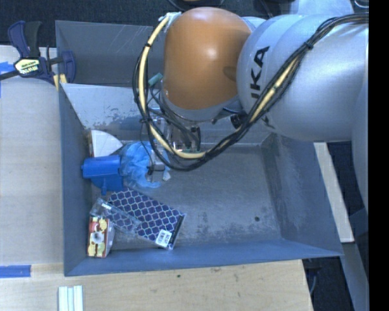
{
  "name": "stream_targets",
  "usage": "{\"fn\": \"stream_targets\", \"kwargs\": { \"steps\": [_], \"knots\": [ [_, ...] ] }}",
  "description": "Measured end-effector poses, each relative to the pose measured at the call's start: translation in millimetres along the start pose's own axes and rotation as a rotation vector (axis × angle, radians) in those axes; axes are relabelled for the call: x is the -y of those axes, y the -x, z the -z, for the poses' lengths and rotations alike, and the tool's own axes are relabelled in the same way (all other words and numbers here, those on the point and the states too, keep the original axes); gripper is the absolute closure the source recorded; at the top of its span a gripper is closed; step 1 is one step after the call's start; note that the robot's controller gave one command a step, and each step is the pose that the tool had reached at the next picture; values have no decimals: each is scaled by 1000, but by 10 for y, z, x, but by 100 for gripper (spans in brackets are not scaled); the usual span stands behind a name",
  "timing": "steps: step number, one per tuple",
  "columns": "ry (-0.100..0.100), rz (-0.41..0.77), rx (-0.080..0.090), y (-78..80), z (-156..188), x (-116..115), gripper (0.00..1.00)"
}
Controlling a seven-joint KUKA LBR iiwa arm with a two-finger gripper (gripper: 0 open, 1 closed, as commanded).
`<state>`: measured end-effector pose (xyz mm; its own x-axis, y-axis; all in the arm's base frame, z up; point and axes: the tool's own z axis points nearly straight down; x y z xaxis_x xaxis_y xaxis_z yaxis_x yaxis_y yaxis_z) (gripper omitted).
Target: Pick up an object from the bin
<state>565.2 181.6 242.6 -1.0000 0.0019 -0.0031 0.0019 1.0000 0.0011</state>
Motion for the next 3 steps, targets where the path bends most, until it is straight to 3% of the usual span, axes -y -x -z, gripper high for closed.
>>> {"fn": "stream_targets", "kwargs": {
  "steps": [1, 2, 3],
  "knots": [
    [0, 0, 0, 0, 0, 0, 0],
    [-1, 128, -4, 88, -883, 10, 0],
    [1, 273, 6, 308, -787, -9, 0]
  ]
}}
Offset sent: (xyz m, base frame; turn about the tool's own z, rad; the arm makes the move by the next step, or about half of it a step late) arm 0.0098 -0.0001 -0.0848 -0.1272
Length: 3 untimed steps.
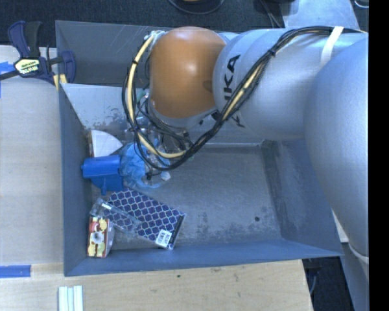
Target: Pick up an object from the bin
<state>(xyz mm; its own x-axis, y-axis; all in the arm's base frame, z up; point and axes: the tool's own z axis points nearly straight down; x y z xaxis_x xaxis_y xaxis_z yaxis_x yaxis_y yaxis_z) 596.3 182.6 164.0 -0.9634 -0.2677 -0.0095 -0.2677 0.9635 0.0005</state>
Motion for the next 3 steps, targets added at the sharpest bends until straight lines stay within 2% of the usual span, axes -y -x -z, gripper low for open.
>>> {"fn": "stream_targets", "kwargs": {
  "steps": [1, 2, 3],
  "knots": [
    [-1, -87, -10, -120, -260, 215, 0],
    [0, -85, 2, -155, -242, 367, 100],
    [0, -85, 2, -155, -242, 367, 100]
  ]
}}
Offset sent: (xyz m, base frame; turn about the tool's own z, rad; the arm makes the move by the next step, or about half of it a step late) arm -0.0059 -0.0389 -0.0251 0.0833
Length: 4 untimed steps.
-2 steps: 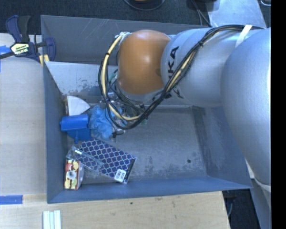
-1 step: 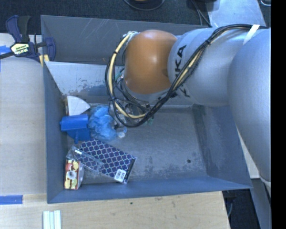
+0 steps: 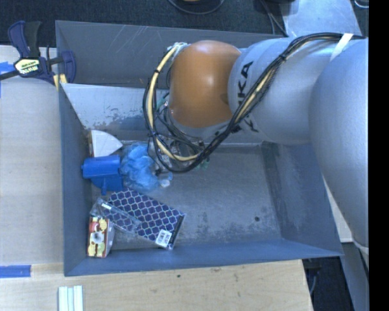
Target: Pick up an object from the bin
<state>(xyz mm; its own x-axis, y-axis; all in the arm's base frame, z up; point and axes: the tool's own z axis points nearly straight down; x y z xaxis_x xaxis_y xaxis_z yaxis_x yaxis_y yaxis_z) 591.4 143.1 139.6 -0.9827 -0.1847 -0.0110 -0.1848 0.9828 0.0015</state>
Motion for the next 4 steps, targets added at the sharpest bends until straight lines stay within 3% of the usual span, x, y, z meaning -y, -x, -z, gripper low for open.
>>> {"fn": "stream_targets", "kwargs": {
  "steps": [1, 3, 4],
  "knots": [
    [0, -164, 3, -10, 864, 262, 0],
    [0, -168, 11, 9, 1088, 392, 0],
    [-1, -18, 5, -353, 394, 592, 0]
  ]
}}
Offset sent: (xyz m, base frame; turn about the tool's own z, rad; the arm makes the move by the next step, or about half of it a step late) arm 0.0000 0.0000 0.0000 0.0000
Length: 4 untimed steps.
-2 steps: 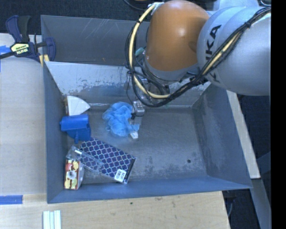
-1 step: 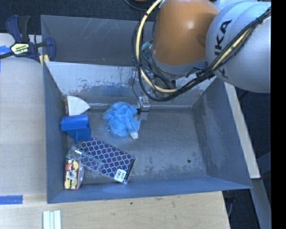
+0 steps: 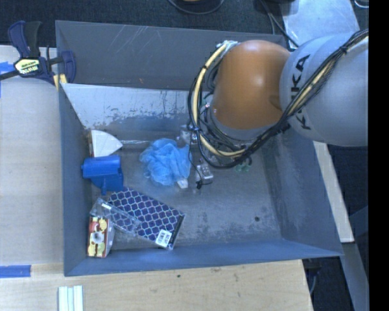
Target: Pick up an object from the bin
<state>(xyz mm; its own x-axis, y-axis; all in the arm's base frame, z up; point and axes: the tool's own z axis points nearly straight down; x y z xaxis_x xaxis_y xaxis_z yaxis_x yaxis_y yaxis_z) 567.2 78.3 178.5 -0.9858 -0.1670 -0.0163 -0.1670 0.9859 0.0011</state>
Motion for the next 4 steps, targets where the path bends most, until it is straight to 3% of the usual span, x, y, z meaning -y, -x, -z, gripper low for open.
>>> {"fn": "stream_targets", "kwargs": {
  "steps": [1, 2, 3, 4],
  "knots": [
    [-1, 137, 13, 305, 78, 34, 0],
    [0, -14, 2, 510, -552, 64, 0],
    [-1, 97, 18, 446, -703, 135, 100],
    [-1, 97, 18, 446, -703, 137, 100]
  ]
}}
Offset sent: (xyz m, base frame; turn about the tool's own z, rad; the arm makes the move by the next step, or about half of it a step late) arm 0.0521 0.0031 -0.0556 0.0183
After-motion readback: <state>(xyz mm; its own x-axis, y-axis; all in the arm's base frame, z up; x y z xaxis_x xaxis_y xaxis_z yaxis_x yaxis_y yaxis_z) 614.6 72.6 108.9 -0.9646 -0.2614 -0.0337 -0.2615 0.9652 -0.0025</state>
